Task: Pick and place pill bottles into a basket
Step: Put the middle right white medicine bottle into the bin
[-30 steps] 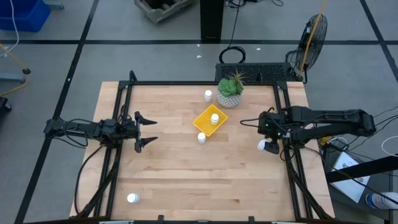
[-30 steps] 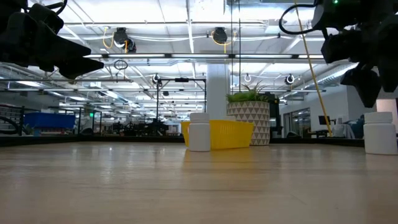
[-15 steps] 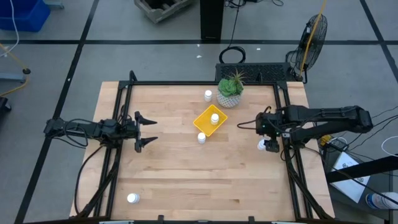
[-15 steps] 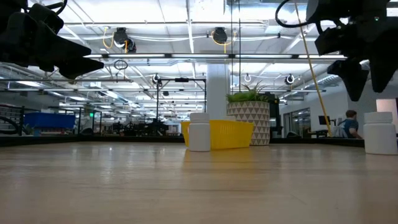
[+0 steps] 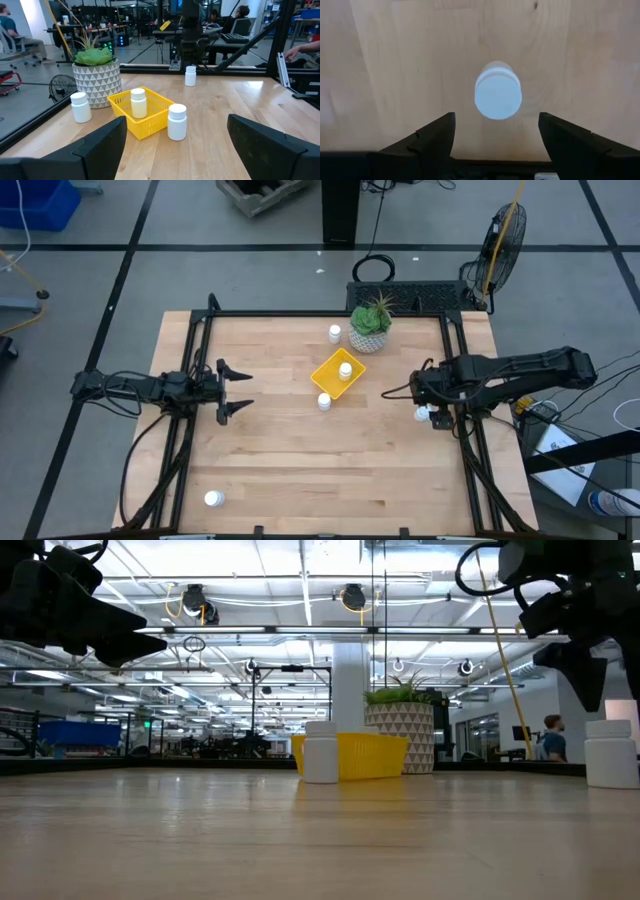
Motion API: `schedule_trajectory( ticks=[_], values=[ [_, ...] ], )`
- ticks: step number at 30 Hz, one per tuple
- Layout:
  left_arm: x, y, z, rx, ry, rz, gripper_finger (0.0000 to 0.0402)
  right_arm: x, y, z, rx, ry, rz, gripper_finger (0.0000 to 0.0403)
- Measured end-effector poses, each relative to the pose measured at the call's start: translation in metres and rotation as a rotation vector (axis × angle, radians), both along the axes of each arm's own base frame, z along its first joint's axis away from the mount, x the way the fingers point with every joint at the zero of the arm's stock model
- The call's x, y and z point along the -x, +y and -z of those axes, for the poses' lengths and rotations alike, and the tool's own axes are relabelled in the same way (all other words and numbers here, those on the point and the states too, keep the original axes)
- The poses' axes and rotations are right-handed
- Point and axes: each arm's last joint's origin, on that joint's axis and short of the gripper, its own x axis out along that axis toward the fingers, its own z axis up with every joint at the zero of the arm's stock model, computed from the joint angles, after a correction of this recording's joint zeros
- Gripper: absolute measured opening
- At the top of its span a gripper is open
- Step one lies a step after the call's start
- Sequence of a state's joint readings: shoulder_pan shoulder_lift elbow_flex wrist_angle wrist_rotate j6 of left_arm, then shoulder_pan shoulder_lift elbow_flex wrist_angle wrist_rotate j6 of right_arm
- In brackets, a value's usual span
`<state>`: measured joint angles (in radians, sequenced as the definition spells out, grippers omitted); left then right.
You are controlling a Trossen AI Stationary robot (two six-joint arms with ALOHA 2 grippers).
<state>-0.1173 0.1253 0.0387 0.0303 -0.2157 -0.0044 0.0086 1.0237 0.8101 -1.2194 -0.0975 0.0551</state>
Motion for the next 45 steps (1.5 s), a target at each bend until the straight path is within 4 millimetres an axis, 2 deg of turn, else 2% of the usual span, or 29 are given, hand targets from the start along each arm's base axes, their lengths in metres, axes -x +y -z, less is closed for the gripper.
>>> schedule_trajectory(
  ticks=[7,18,45],
  values=[
    [0.000,0.000,0.000,0.000,0.000,0.000,0.0351,-0.005,0.000,0.007,0.014,-0.039,0.002,0.0277],
    [0.000,0.000,0.000,0.000,0.000,0.000,0.0351,-0.018,-0.001,0.017,0.024,-0.008,-0.017,0.0276],
    [0.000,0.000,0.000,0.000,0.000,0.000,0.0351,-0.017,0.000,0.027,0.020,0.035,-0.010,0.0276]
  ],
)
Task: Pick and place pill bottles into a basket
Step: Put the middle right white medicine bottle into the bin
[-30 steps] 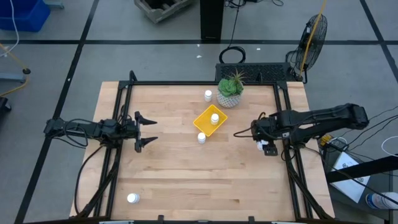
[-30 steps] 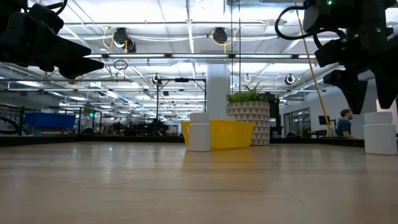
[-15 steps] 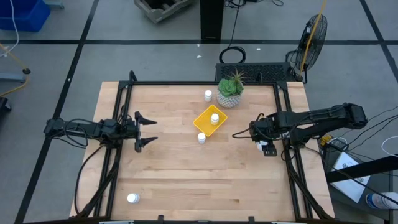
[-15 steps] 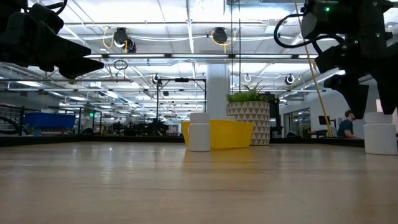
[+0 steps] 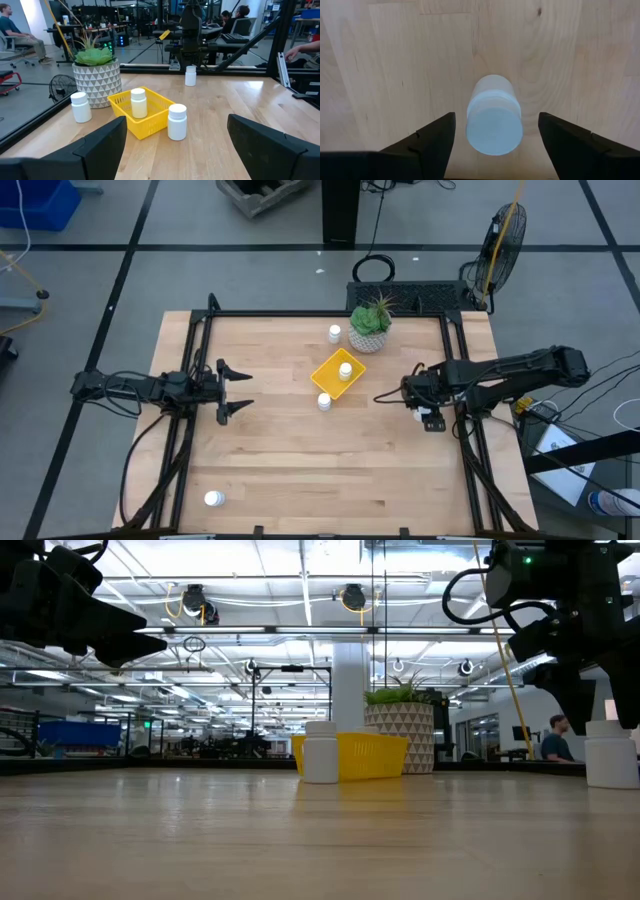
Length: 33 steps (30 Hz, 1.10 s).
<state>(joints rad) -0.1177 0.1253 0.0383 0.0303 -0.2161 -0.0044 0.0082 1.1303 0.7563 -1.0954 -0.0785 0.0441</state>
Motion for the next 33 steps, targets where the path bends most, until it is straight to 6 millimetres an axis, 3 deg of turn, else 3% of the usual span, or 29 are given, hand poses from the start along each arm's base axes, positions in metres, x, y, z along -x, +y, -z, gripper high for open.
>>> schedule_trajectory(
  ticks=[10,18,25,33],
  values=[
    [0.000,0.000,0.000,0.000,0.000,0.000,0.0351,-0.006,0.000,0.009,0.004,0.062,0.000,0.0210],
    [0.000,0.000,0.000,0.000,0.000,0.000,0.0351,-0.005,0.000,0.003,0.001,0.076,-0.003,0.0149],
    [0.000,0.000,0.000,0.000,0.000,0.000,0.0351,-0.005,-0.001,-0.038,0.011,0.141,-0.003,0.0149],
    [0.000,0.000,0.000,0.000,0.000,0.000,0.0351,-0.039,-0.013,-0.105,0.059,-0.037,-0.019,0.0149]
  ],
)
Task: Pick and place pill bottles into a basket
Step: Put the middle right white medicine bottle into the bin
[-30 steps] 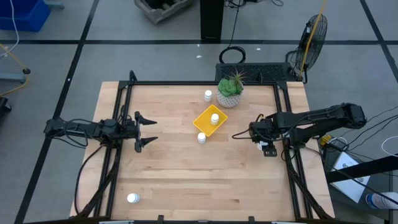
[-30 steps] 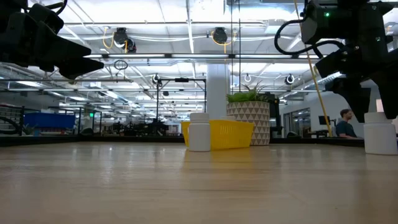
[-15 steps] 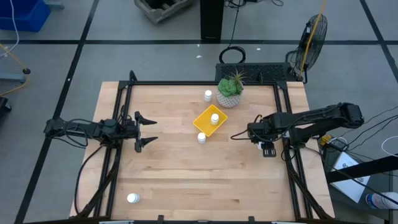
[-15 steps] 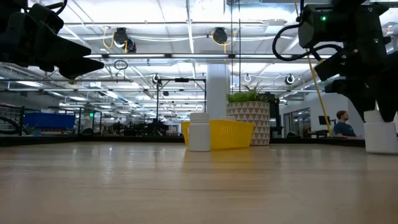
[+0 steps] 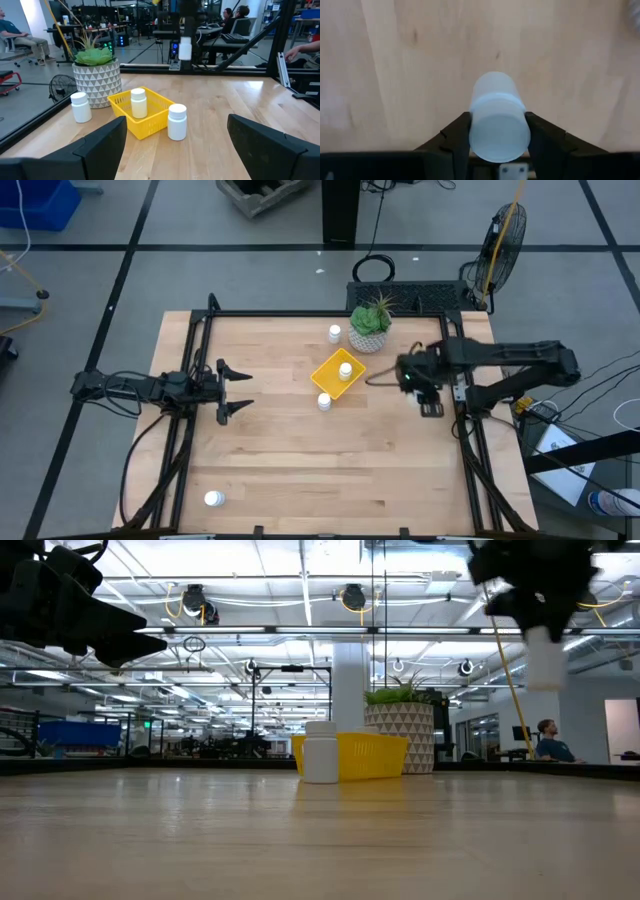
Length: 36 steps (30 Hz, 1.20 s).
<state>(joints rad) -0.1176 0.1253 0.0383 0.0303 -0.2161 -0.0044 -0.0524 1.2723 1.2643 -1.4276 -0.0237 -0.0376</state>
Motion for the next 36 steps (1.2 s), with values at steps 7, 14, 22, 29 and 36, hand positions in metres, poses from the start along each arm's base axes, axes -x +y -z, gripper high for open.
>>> schedule_trajectory(
  ticks=[7,14,22,29,36],
  values=[
    [0.000,0.000,0.000,0.000,0.000,0.000,0.0351,-0.057,-0.032,-0.024,0.017,-0.057,-0.013,0.0149],
    [0.000,0.000,0.000,0.000,0.000,0.000,0.0351,-0.112,-0.068,-0.020,0.024,-0.052,-0.022,0.0149],
    [0.000,0.000,0.000,0.000,0.000,0.000,0.0351,-0.167,-0.090,-0.005,0.026,-0.056,-0.033,0.0149],
    [0.000,0.000,0.000,0.000,0.000,0.000,0.0351,-0.200,-0.100,0.003,0.050,-0.140,-0.022,0.0149],
    [0.000,0.000,0.000,0.000,0.000,0.000,0.0351,-0.209,-0.101,0.010,0.041,-0.170,0.043,0.0149]
  ],
)
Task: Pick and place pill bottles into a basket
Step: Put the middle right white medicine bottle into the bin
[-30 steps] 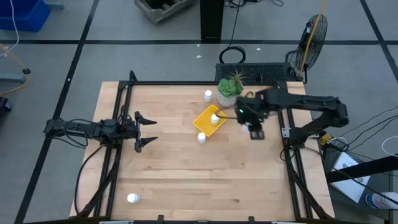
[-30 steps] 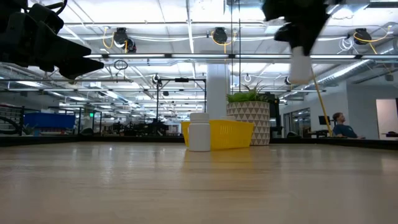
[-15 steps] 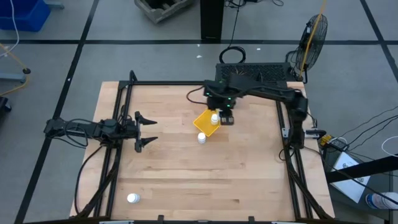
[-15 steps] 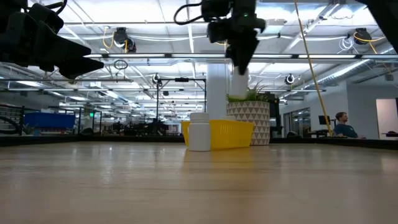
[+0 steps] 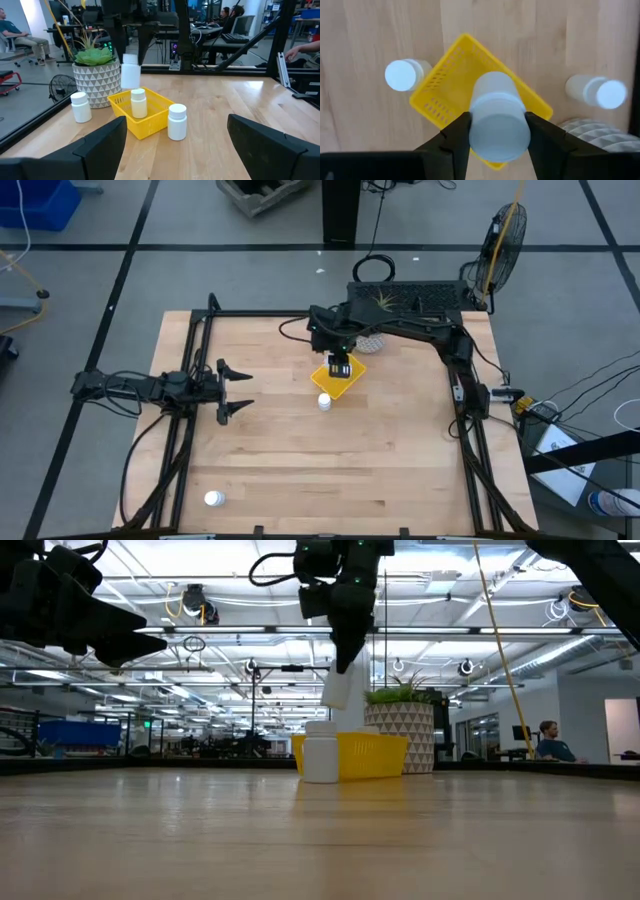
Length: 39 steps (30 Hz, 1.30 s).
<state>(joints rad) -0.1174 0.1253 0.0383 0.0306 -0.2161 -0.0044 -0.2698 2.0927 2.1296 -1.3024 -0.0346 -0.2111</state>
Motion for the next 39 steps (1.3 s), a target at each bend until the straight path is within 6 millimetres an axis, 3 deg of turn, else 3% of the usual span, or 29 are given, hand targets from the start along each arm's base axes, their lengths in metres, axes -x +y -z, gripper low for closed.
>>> schedule_trajectory(
  ticks=[12,17,39],
  values=[
    [0.000,0.000,0.000,0.001,0.000,0.000,0.0351,-0.017,0.024,0.027,-0.043,0.066,-0.039,0.0149],
    [0.000,0.000,0.000,0.000,0.000,0.000,0.0351,-0.016,0.024,0.034,-0.048,0.088,-0.043,0.0149],
    [0.000,0.000,0.000,0.000,0.000,0.001,0.0351,0.004,0.025,0.098,-0.085,0.260,-0.040,0.0149]
  ],
)
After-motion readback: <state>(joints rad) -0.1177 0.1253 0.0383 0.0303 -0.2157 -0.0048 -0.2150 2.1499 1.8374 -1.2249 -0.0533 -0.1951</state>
